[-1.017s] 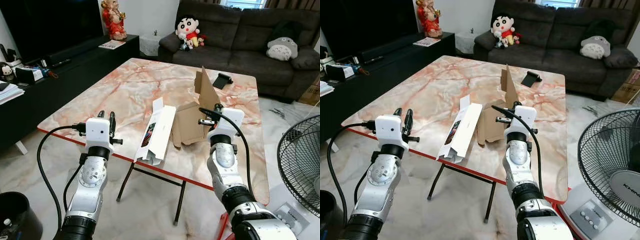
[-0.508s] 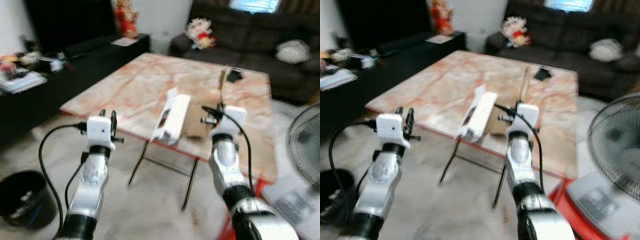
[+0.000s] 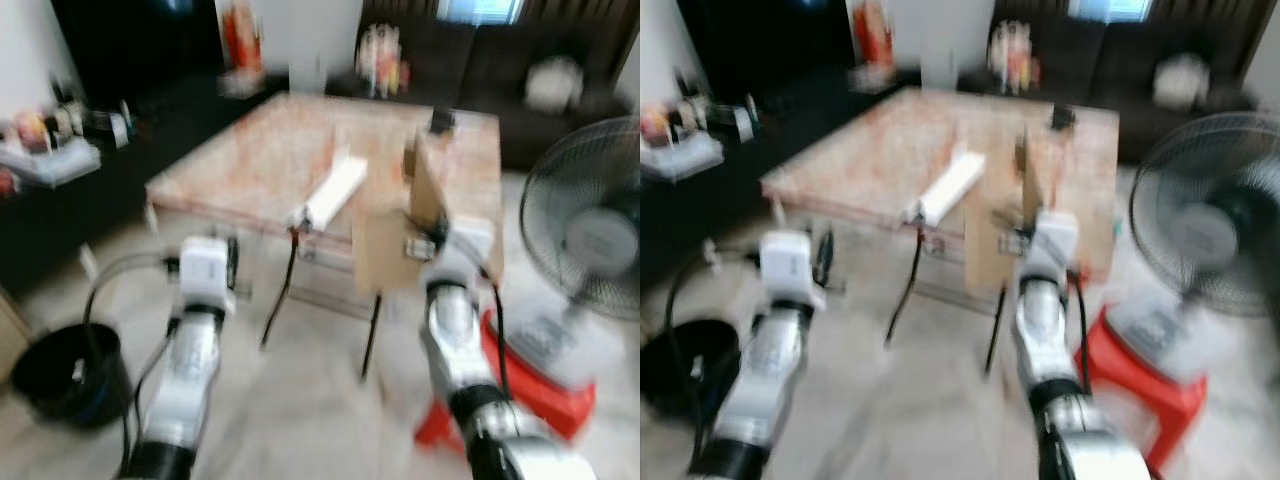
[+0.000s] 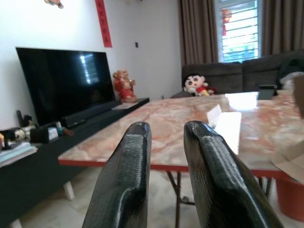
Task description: Picking trash to rubbish bin
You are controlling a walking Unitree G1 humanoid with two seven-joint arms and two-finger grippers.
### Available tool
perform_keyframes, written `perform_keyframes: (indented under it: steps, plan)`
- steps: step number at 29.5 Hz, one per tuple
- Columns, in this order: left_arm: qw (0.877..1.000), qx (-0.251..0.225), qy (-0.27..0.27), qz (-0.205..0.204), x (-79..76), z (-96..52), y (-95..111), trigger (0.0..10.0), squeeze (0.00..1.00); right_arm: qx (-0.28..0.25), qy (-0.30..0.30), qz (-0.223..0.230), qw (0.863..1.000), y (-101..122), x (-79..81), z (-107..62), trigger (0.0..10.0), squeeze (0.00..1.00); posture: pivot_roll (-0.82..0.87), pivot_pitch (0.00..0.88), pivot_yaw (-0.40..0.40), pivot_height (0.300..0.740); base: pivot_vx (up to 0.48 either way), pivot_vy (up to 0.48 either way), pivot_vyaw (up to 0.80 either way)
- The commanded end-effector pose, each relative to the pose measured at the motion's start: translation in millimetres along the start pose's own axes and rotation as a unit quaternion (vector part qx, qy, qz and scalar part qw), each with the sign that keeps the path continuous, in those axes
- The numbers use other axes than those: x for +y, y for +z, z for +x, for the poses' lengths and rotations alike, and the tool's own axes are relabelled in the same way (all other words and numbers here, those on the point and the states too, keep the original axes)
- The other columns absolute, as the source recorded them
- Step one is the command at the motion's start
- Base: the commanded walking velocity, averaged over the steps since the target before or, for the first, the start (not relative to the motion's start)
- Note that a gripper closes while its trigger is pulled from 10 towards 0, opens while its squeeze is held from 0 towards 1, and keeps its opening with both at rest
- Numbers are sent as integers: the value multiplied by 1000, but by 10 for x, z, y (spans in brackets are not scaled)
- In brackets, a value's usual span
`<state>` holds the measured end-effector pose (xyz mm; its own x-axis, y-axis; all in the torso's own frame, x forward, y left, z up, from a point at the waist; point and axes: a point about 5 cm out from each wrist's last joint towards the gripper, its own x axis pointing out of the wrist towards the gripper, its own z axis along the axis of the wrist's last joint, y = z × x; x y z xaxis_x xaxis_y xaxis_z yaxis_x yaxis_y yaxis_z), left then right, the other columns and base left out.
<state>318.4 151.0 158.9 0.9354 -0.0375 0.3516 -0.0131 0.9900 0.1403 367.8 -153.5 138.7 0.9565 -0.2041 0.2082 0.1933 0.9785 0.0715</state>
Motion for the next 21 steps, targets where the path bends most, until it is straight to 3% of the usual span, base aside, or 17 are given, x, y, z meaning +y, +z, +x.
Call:
perform_keyframes:
  steps: [1,9,11,15,16,18,19,20,21]
  plan:
    - [1000,-4,1,6,17,20,12,10000,0,-9,4,1,1000,58,44,34,10000,0,67,0,-23,740,-266,0,0]
    - [1000,6,-1,10,22,-2,-38,10000,0,-1,5,-6,1000,14,22,12,10000,0,67,0,-24,740,0,0,0]
    - [998,55,18,21,177,-128,-275,10000,0,73,7,-38,997,-288,-63,-135,10000,0,62,0,-30,740,0,0,0]
    - [993,106,40,20,346,-260,-491,10000,0,127,13,-65,990,-511,-128,-278,10000,0,62,0,-32,740,0,0,0]
    - [989,133,47,34,433,-361,-612,10000,0,166,22,-65,984,-651,-162,-379,10000,0,61,0,-32,740,0,0,0]
    - [986,156,52,28,484,-433,-701,10000,0,185,18,-68,980,-728,-199,-445,10000,0,60,0,-34,740,0,0,0]
    - [981,186,55,16,509,-501,-798,10000,0,207,21,-67,976,-802,-219,-508,10000,0,58,0,-37,740,0,0,0]
    - [969,243,52,-6,529,-662,-991,10000,0,250,24,-73,965,-956,-275,-657,10000,0,57,0,-39,740,0,0,0]
    - [969,243,52,-6,529,-662,-991,10000,0,250,24,-73,965,-956,-275,-657,10000,0,57,0,-39,740,0,0,0]
